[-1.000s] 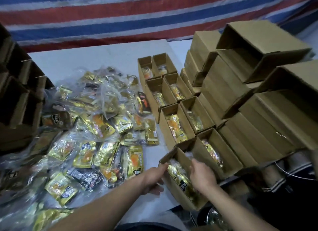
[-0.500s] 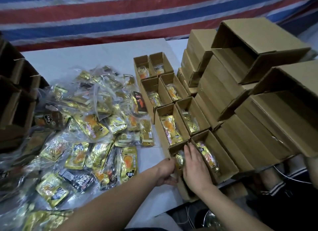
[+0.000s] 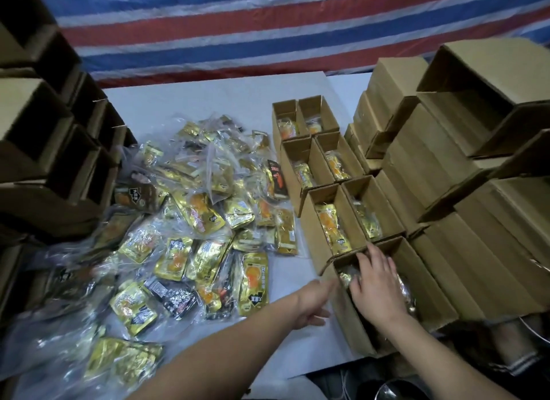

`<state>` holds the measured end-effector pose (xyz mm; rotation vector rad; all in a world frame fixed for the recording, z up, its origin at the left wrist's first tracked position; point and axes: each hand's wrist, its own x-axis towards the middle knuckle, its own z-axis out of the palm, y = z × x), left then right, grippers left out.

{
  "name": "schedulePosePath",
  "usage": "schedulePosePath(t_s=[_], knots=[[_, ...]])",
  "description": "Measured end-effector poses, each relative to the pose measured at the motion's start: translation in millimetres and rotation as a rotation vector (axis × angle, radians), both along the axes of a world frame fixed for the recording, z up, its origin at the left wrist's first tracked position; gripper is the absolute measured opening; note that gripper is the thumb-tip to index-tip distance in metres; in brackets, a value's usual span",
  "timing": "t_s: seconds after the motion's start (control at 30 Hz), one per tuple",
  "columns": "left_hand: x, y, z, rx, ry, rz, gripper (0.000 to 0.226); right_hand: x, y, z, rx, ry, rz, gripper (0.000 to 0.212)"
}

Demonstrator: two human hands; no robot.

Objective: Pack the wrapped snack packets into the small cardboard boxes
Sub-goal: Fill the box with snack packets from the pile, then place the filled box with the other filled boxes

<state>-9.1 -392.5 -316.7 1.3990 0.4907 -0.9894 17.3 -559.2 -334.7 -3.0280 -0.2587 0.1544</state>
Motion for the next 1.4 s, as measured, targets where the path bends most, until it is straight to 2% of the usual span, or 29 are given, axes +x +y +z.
schedulePosePath(t_s=[0.07,0.17,0.27,0.33,0.4,0.53,0.73,0.83,0.93,1.2,1.3,1.4], knots=[[0,31,1,0.089,-0.073,0.0,0.051,9,12,9,0.079,-0.053,-0.003,0.043],[-3,93,12,0.192,-0.18,0.109,0.042,28,48,27,0.234,-0.059,0.039,0.039],[-15,158,29,0.379,-0.361,0.233,0.034,40,96,42,0.396,0.077,0.132,0.031],[-29,194,38,0.533,-0.468,0.346,0.032,40,129,47,0.435,0.177,0.193,0.023],[-45,223,44,0.61,-0.517,0.426,0.032,31,157,46,0.46,0.297,0.255,0.018],[-70,260,45,0.649,-0.529,0.469,0.028,10,201,40,0.507,0.503,0.299,0.015],[-89,279,39,0.609,-0.525,0.496,0.026,5,246,36,0.54,0.614,0.281,0.027],[-90,283,36,0.602,-0.513,0.496,0.024,7,261,41,0.526,0.608,0.324,0.025],[-93,287,37,0.591,-0.495,0.505,0.022,8,267,41,0.494,0.612,0.353,0.013],[-73,315,63,0.688,-0.588,0.507,0.021,14,274,40,0.595,0.593,0.295,0.017],[-69,324,78,0.738,-0.666,0.525,0.017,16,289,51,0.61,0.577,0.309,0.023],[-51,352,119,0.835,-0.817,0.634,0.013,35,335,93,0.658,0.49,0.418,0.022]])
